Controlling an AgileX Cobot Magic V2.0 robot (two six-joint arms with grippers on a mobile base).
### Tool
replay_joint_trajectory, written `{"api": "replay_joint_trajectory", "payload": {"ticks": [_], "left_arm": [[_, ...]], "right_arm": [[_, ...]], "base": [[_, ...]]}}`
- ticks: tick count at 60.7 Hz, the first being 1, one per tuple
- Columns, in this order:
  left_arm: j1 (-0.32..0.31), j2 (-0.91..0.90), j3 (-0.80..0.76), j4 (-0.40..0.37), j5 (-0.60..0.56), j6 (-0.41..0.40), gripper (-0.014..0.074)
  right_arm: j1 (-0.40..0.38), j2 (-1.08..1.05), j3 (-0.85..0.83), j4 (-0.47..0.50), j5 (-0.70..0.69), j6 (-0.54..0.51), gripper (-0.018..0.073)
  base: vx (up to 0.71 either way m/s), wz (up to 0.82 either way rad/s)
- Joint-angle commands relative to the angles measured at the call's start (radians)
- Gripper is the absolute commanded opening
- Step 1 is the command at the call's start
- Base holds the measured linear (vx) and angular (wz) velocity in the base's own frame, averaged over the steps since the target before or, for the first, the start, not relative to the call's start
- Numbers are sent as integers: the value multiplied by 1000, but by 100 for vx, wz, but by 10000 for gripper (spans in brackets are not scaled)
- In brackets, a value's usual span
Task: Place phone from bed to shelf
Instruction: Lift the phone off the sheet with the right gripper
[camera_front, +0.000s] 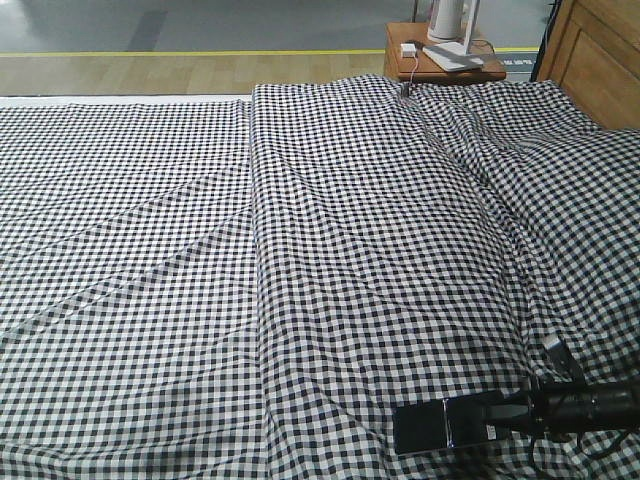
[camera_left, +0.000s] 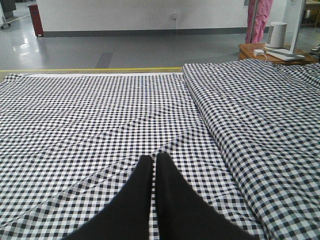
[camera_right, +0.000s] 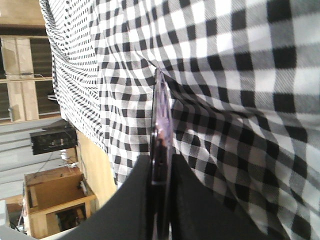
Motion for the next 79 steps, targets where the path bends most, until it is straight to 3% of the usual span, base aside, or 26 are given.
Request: {"api": "replay_joint_trajectory", "payload": {"ticks": [1, 23, 36, 72, 79], "left_arm": [[-4, -6, 3, -9, -74, -4, 1], [-4, -6, 3, -9, -74, -4, 1], [-4, -6, 3, -9, -74, -4, 1], [-4, -6, 3, -9, -74, -4, 1], [-4, -6, 3, -9, -74, -4, 1]], "right_arm": [[1, -96, 0, -8, 176, 25, -4], [1, -319, 7, -82, 176, 125, -4], [1, -487, 149, 9, 175, -6, -4], [2, -1026, 347, 125, 175, -5, -4], [42, -1083, 360, 181, 175, -17, -4]], "base": [[0, 0], [0, 0], [0, 0], [0, 0], [0, 0]]}}
